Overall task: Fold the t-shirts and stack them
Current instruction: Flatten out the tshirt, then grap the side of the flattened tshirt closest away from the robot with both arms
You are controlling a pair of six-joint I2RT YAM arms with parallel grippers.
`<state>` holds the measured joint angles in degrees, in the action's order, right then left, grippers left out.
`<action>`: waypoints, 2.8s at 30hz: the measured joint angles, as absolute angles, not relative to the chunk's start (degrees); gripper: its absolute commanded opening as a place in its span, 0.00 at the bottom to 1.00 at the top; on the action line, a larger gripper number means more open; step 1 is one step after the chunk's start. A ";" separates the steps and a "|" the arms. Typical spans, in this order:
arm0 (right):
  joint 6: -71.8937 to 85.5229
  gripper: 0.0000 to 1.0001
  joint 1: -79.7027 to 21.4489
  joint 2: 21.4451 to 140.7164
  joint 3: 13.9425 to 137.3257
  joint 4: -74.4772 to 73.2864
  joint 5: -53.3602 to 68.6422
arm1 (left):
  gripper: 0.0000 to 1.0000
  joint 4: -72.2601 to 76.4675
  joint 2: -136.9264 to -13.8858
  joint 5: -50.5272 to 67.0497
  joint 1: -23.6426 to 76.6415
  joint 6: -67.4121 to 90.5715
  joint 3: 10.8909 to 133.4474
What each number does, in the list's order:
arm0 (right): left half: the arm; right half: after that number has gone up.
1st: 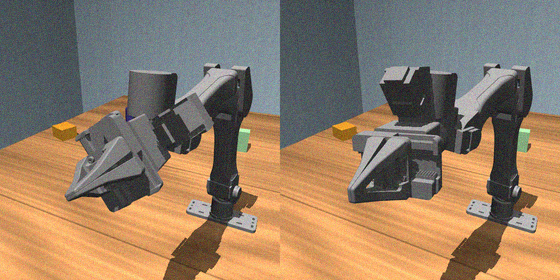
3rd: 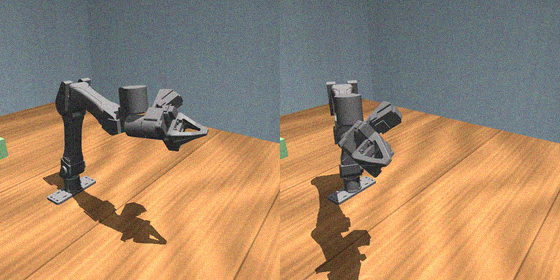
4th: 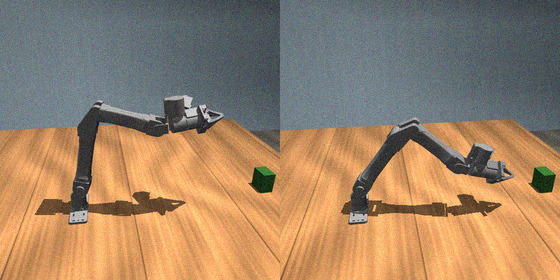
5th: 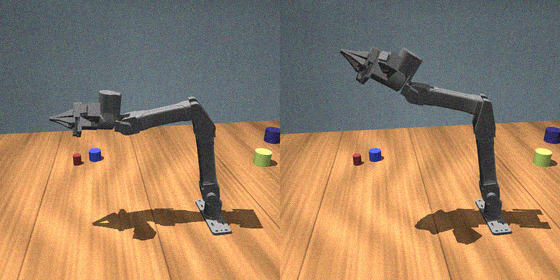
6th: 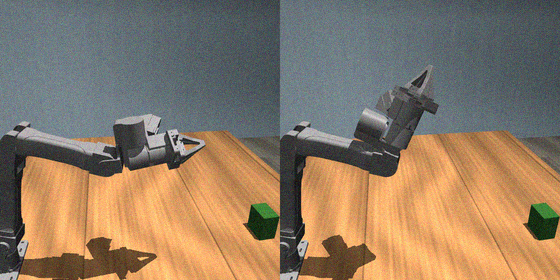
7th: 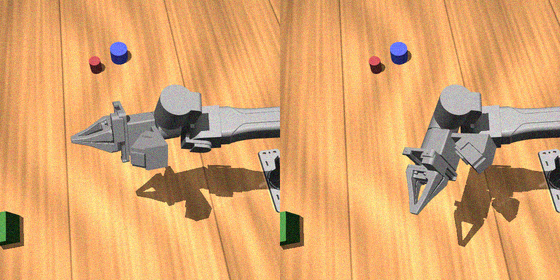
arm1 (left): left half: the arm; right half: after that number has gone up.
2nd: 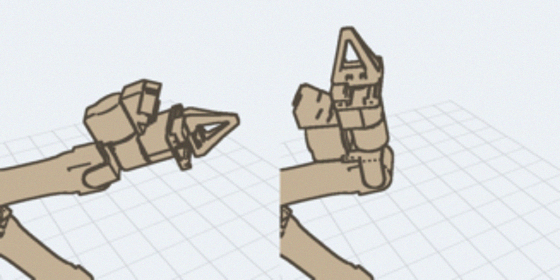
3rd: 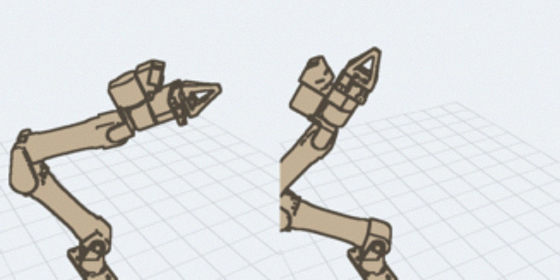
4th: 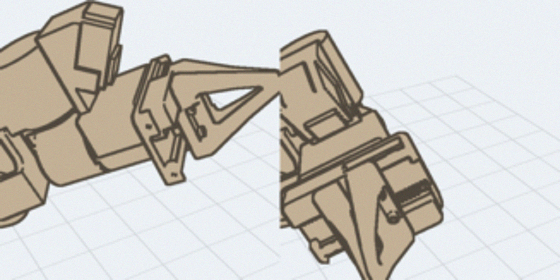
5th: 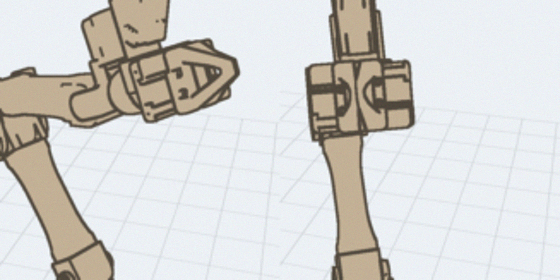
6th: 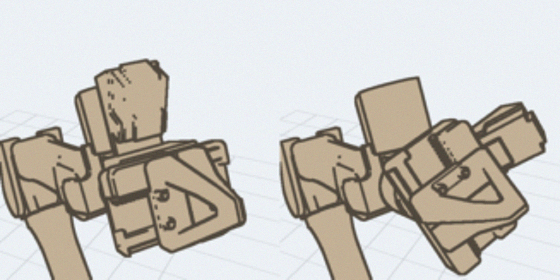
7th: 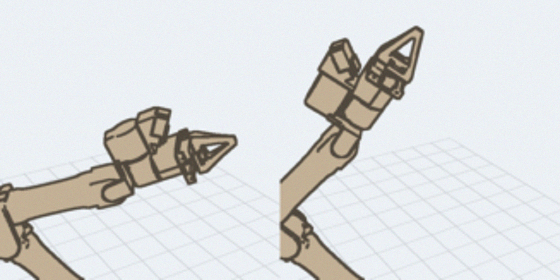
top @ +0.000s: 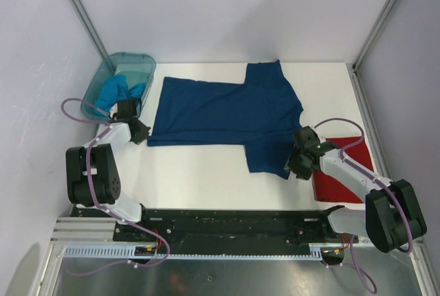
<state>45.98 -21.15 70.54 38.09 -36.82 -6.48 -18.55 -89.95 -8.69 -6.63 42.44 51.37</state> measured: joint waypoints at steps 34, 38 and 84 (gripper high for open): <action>54.70 0.00 -27.64 49.25 35.22 -46.72 -6.68 | 0.00 -18.70 -74.85 -9.21 -6.37 44.86 39.81; 55.57 0.00 -27.70 43.75 35.29 -50.52 -5.56 | 0.00 -18.92 -71.22 -9.61 -6.15 45.89 37.12; 43.88 0.00 -22.46 75.85 63.55 -46.00 -11.35 | 0.01 -28.73 -81.67 -26.15 8.14 46.92 47.51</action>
<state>43.88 -22.46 75.85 63.55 -46.00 -11.35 -28.73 -81.67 -26.15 8.14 46.92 47.51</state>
